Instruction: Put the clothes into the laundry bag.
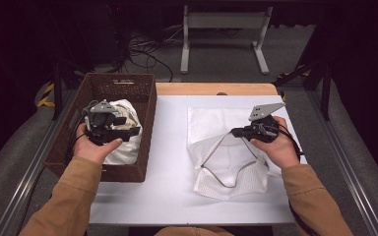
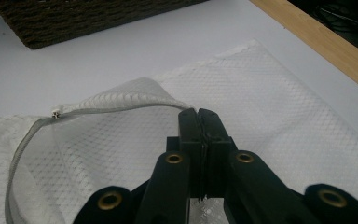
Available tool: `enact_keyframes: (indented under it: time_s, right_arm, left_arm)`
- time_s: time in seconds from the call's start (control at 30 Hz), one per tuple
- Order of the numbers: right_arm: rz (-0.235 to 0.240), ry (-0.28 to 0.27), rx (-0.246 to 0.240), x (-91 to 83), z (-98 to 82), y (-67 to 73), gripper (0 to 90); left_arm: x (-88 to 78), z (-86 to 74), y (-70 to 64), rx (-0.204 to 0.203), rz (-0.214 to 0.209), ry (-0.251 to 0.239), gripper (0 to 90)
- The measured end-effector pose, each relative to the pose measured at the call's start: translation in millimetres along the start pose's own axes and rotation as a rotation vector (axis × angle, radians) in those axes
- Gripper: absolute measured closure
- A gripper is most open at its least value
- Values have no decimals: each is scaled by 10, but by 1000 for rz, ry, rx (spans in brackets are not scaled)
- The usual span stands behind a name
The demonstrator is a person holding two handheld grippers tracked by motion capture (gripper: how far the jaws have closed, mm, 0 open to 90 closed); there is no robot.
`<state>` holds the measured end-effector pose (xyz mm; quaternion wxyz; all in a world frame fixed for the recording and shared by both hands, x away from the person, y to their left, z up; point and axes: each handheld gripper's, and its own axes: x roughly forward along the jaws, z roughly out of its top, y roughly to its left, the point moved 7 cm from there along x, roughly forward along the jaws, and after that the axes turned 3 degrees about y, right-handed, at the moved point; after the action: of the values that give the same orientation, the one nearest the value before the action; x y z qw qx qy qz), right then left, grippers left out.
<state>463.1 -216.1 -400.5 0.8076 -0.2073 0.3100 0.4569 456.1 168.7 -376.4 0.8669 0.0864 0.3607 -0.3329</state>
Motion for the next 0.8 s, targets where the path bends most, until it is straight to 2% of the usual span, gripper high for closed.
enact_keyframes:
  time_s: [0.03,0.07,0.1,0.23,0.33,0.53,0.67,0.7,0.8]
  right_arm:
    - [0,0,0,0,0,0,894]
    - [-1,1,1,0,-9,0,894]
    - [0,1,2,-2,-11,2,894]
    - [-1,-1,-1,-9,-13,5,894]
    - [-3,0,-2,-8,-13,5,894]
    - [0,1,1,1,-26,6,894]
    - [0,1,5,9,-33,0,893]
    - [1,1,3,10,-30,3,893]
    - [1,1,4,11,-29,2,893]
  left_arm:
    - [0,0,0,0,0,0,324]
    - [10,0,90,-5,27,11,313]
    - [10,0,90,-5,27,11,302]
    - [44,-27,275,-42,60,36,264]
    - [105,-84,401,-65,83,72,221]
    - [194,-187,522,-68,123,126,186]
    - [260,-264,610,-98,139,156,178]
    - [289,-298,637,-107,143,184,169]
    - [321,-325,659,-116,143,208,163]
